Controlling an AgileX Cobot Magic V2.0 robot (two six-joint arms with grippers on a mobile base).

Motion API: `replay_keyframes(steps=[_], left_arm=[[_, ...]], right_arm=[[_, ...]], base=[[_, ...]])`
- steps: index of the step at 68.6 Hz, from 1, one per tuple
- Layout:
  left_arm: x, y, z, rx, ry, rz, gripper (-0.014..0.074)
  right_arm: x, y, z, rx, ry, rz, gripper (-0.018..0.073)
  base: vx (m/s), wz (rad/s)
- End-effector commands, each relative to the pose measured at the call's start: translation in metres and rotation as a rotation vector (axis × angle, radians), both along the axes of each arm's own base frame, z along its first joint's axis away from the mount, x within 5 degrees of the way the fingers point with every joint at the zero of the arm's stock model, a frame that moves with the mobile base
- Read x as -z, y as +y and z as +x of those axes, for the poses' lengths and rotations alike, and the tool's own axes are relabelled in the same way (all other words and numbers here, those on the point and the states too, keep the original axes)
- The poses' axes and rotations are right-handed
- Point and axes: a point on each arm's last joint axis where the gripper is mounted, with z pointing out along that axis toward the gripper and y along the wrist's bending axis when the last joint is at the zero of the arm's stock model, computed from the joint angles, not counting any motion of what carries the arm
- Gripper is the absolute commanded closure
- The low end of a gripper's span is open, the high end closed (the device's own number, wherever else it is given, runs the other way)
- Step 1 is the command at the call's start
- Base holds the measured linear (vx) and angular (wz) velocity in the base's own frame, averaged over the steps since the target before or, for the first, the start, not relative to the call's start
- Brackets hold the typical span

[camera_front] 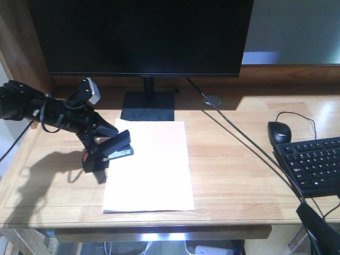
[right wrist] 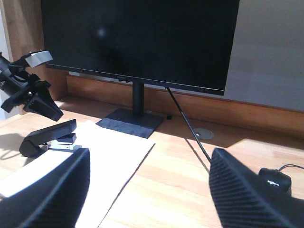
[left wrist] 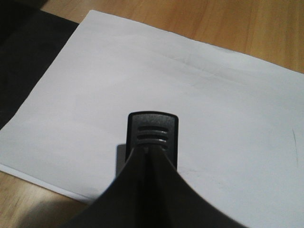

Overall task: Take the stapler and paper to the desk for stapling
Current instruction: 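Lower the stapler onto the paper edge with the left gripper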

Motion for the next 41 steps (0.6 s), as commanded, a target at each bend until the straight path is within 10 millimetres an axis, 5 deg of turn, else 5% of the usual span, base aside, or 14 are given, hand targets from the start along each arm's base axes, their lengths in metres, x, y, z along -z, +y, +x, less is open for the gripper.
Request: replay_keyframes(steps=[1,41], left_arm=[[-0.029,-0.01,0.002,-0.01,-0.065,-0.056,0.0603],[0.002,-0.017,0.006,-0.005,-0.02,-0.011,0.0603]], right_arm=[[-0.009,-0.001,0.001,0.017,-0.037,-0.036,0.0062],[-0.009,-0.001,0.001,0.017,-0.037,-0.036,0.0062]], base=[[0.0,0.0],[0.0,0.0]])
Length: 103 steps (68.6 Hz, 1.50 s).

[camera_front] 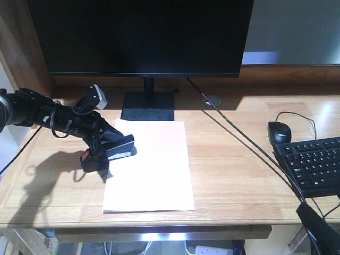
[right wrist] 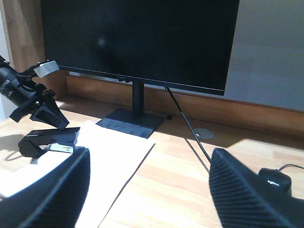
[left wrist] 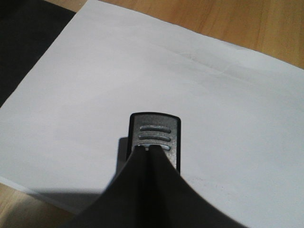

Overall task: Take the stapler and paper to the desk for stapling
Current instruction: 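Lower the stapler onto the paper edge with the left gripper, then open the left gripper and lift it away from the stapler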

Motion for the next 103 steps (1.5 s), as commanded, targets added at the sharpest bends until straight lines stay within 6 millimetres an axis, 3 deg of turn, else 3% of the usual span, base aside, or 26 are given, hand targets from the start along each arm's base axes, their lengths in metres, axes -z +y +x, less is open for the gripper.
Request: replay_keyframes(steps=[1,15,83,93,103], left_arm=[[-0.022,-0.009,0.001,0.023,-0.058,-0.004,0.0603],[-0.017,-0.016,0.0,0.043,-0.078,0.077,0.0603],[-0.017,-0.015,0.002,0.03,-0.093,0.094,0.0603],[-0.033,-0.015,0.001,0.018,-0.116,0.089,0.0603],[-0.065,-0.012,-0.005,-0.001,-0.163,0.113,0.0603]], right_arm=[[-0.009,-0.001,0.001,0.017,-0.037,-0.036,0.0062],[-0.009,-0.001,0.001,0.016,-0.037,-0.037,0.0062],[-0.009,-0.002,0.001,0.019,-0.038,-0.037,0.0062],[-0.009,-0.002,0.001,0.019,-0.038,-0.037,0.0062],[-0.009,-0.002,0.001,0.019,-0.038,-0.037,0.0062]], base=[[0.0,0.0],[0.0,0.0],[0.0,0.0],[0.0,0.0],[0.0,0.0]])
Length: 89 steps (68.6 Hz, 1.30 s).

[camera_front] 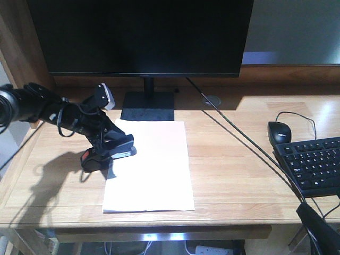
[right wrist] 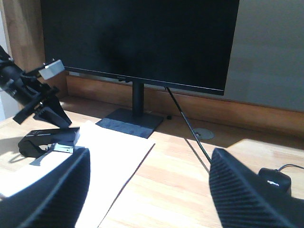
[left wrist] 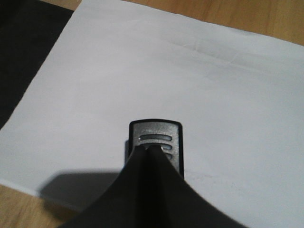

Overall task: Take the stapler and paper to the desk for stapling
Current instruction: 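Open the left gripper and lift it away from the stapler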

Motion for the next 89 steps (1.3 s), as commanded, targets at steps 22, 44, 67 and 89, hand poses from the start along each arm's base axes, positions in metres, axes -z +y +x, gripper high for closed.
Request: replay_keyframes(steps=[22,44,67,89], left_arm=[[-0.113,0.016,-0.02,-0.245,-0.118,0.108,0.0603],[-0.166,0.036,-0.046,-0.668,0.01,0.061,0.0603],[-0.232,0.057,-0.087,-1.059,0.004,-0.103,0.0603],[-0.258,0.073,-0.154,-1.133,-0.301,-0.277,0.0603]], right_arm=[[-0.009,-0.001,0.001,0.018,-0.037,-0.037,0.0062],[-0.009,-0.001,0.001,0.018,-0.037,-0.037,0.0062],[-0.009,-0.001,0.001,0.018,-0.037,-0.037,0.0062],[-0.009,-0.001,0.001,0.018,-0.037,-0.037,0.0062]], base=[[0.0,0.0],[0.0,0.0],[0.0,0.0],[0.0,0.0]])
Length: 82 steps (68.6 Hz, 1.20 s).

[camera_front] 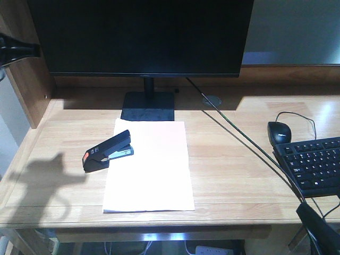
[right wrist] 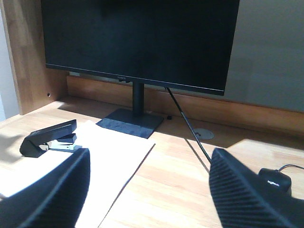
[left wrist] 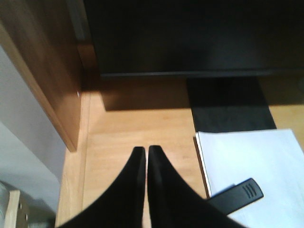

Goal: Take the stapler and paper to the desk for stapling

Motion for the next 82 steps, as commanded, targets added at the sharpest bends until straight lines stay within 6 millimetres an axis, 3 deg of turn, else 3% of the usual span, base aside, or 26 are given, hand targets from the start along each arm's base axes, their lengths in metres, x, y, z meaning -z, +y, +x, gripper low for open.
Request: replay_keyframes(steps=[1,17,31,44,60,82], left_arm=[[-0.026,0.002,-0.03,0.002,-0.227,-0.015,0.0603],[-0.015,0.008,-0.114,0.013,-0.429,-0.011,0.0603],[0.015,0.013,-0.177,0.02,-0.509,0.002,0.0603],[0.054,0.017,-0.228,0.019,-0.637,-0.006,0.0603],[0.099,0.019,-0.255,0.017,-0.714,-0.017,0.0603],[0.123,0.019,-0.255,0.018,-0.617,-0.01,0.0603]], right_arm=[[-0.009,-0.001,0.001,0.018,-0.037,-0.037,0.0062],[-0.009,-0.002,0.001,0.019,-0.038,-0.038,0.0062],[-0.009,-0.002,0.001,0.019,-0.038,-0.038,0.0062],[-0.009,-0.002,0.001,0.019,-0.038,-0.038,0.0062],[-0.009,-0.002,0.001,0.019,-0.039,-0.04,0.0062],[-0.009,-0.002,0.001,0.019,-0.039,-0.04,0.0062]], base=[[0.0,0.0],[0.0,0.0],[0.0,0.0],[0.0,0.0],[0.0,0.0],[0.0,0.0]])
